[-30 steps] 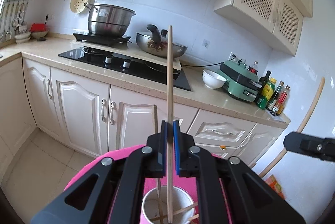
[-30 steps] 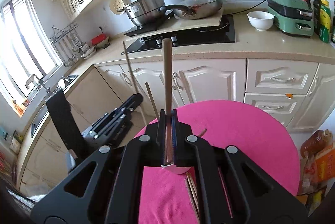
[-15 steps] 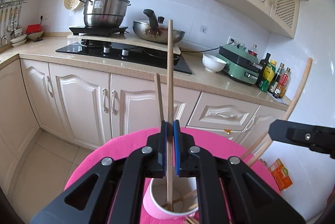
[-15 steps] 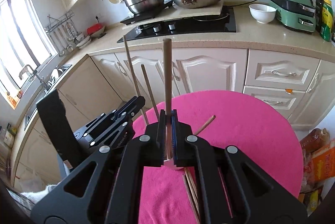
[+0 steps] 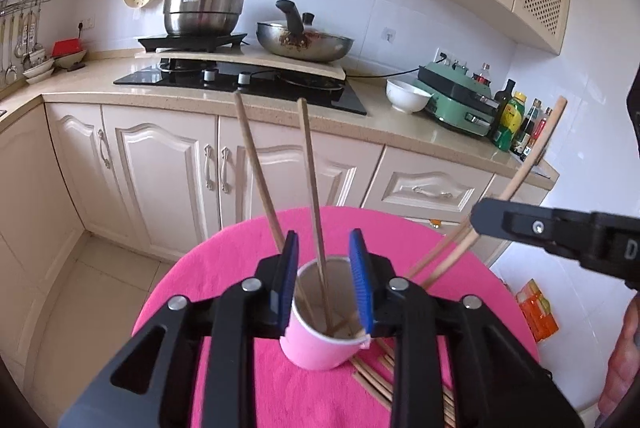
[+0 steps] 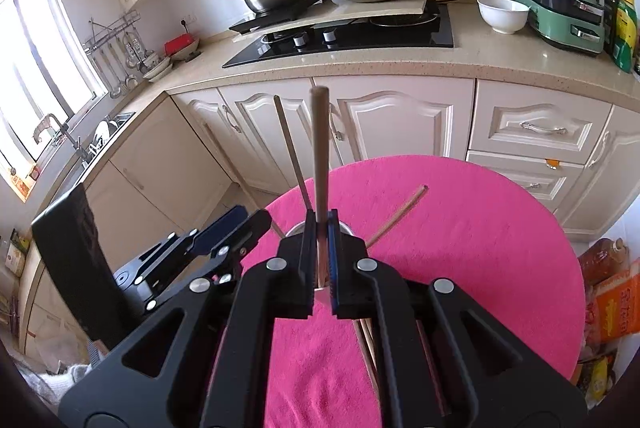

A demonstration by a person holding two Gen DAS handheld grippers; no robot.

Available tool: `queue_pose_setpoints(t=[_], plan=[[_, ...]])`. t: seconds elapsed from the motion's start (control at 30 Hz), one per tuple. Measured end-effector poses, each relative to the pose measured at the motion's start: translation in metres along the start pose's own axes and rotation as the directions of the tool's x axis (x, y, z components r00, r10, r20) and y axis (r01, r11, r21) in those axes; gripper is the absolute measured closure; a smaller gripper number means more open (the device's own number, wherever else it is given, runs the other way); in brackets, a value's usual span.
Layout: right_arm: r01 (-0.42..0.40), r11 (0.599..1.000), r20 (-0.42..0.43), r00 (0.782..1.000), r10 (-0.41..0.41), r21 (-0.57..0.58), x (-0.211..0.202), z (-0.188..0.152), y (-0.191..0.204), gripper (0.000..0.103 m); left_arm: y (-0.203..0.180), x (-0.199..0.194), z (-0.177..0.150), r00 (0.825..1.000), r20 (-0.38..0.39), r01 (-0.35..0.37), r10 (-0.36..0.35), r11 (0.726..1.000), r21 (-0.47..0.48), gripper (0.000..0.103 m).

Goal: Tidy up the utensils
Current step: 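Carry both chopsticks above the pink cup and lower them inside, then open both grippers to release the chopsticks into the cup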

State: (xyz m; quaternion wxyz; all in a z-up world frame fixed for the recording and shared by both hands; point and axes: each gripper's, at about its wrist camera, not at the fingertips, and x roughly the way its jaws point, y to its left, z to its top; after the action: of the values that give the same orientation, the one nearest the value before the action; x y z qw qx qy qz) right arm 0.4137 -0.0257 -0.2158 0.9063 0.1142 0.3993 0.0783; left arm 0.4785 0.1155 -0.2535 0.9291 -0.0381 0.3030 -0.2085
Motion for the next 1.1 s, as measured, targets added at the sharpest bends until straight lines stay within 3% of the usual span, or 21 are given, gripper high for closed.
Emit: queue_pose_setpoints(t=[0.57, 0.67, 0.73, 0.77, 0.93, 1.1], plan=[[-0.02, 1.0, -0.04, 0.999, 0.02, -0.02, 0.008, -0.009, 0.005, 0.095, 0.0, -0.031, -0.014, 0.997, -0.049, -0.068, 0.066, 0.996, -0.055, 0.067], [-0.026, 0.999, -0.041, 0.999, 0.025, -0.024, 0.005, -0.01, 0.002, 0.083, -0.004, -0.034, -0.017, 0.996, -0.062, -0.075, 0.071, 0.995, -0.069, 0.066], [-0.026, 0.999, -0.029, 0.999, 0.025, -0.03, 0.0, -0.01, -0.002, 0.064, -0.008, -0.037, -0.019, 0.995, -0.068, -0.077, 0.072, 0.994, -0.081, 0.066], [-0.026, 0.999, -0.023, 0.999, 0.026, -0.032, -0.004, -0.01, -0.004, 0.06, -0.01, -0.038, -0.02, 0.995, -0.072, -0.077, 0.071, 0.993, -0.086, 0.066], [-0.03, 0.998, -0.002, 1.0, 0.03, -0.049, -0.026, -0.01, -0.022, 0.06, -0.029, -0.037, -0.038, 0.989, -0.139, -0.069, 0.053, 0.991, -0.115, 0.065], [0.008, 0.998, 0.012, 1.0, -0.007, -0.065, -0.052, -0.016, -0.054, 0.059, -0.049, -0.025, -0.067, 0.971, -0.237, -0.08, 0.043, 0.985, -0.152, 0.065]])
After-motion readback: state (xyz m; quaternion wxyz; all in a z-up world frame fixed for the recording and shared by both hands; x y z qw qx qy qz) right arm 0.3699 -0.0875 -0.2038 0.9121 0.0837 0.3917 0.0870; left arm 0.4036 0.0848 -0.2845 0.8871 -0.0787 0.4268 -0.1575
